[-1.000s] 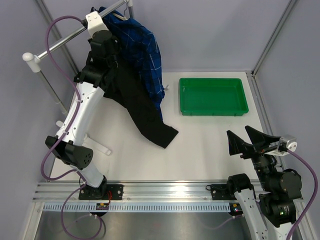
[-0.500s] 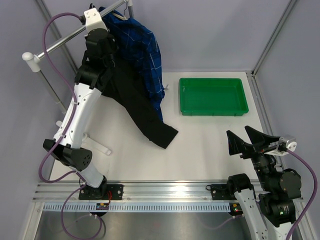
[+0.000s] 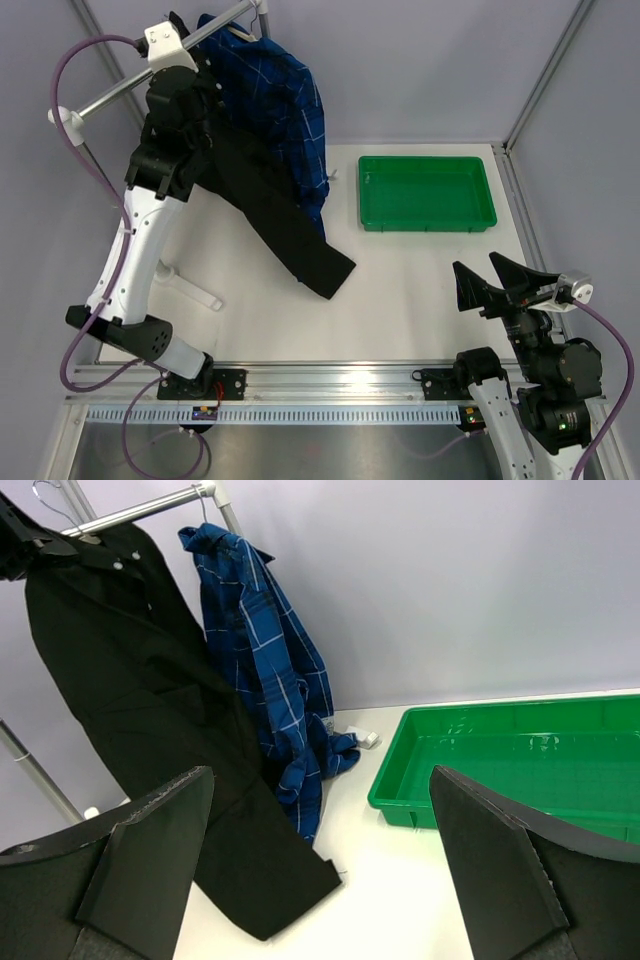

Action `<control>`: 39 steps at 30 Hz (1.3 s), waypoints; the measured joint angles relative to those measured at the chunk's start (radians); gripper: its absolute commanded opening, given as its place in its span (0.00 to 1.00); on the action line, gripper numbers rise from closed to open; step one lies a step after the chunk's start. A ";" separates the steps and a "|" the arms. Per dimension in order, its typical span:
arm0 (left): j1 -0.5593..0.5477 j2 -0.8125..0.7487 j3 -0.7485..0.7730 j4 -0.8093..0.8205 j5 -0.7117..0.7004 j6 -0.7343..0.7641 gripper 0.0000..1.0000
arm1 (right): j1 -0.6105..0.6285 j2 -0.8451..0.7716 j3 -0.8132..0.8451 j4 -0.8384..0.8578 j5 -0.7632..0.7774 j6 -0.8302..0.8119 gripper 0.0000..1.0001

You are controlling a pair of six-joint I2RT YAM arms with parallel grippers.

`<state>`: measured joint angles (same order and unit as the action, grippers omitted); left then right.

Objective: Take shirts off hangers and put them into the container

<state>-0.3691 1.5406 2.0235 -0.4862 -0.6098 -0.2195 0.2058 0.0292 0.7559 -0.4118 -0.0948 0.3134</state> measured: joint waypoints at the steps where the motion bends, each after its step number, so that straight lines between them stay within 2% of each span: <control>1: 0.000 -0.022 -0.023 -0.002 0.003 -0.005 0.00 | 0.000 -0.002 -0.001 0.000 0.000 0.000 1.00; 8: -0.011 -0.227 -0.209 -0.059 0.048 -0.037 0.00 | 0.000 -0.006 -0.004 0.000 0.000 0.000 1.00; 16: -0.045 -0.342 -0.259 -0.118 0.114 -0.033 0.00 | 0.001 -0.012 -0.005 0.001 0.000 0.000 0.99; 23: -0.045 -0.494 -0.356 -0.159 0.253 -0.010 0.00 | 0.001 -0.012 -0.005 0.004 0.000 0.000 0.99; 27: -0.045 -0.561 -0.336 -0.216 0.369 0.001 0.00 | 0.001 -0.008 -0.005 0.004 0.000 0.000 0.99; 34: -0.045 -0.573 -0.154 -0.370 0.606 0.002 0.00 | 0.002 0.035 0.011 0.003 -0.002 -0.004 0.99; 39: -0.045 -0.600 -0.090 -0.431 0.782 0.002 0.00 | 0.002 0.086 0.049 -0.005 -0.012 -0.014 1.00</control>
<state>-0.4145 0.9409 1.9331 -0.9173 0.1726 -0.2180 0.2077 0.1150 0.8047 -0.4171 -0.1066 0.2989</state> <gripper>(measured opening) 0.143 0.993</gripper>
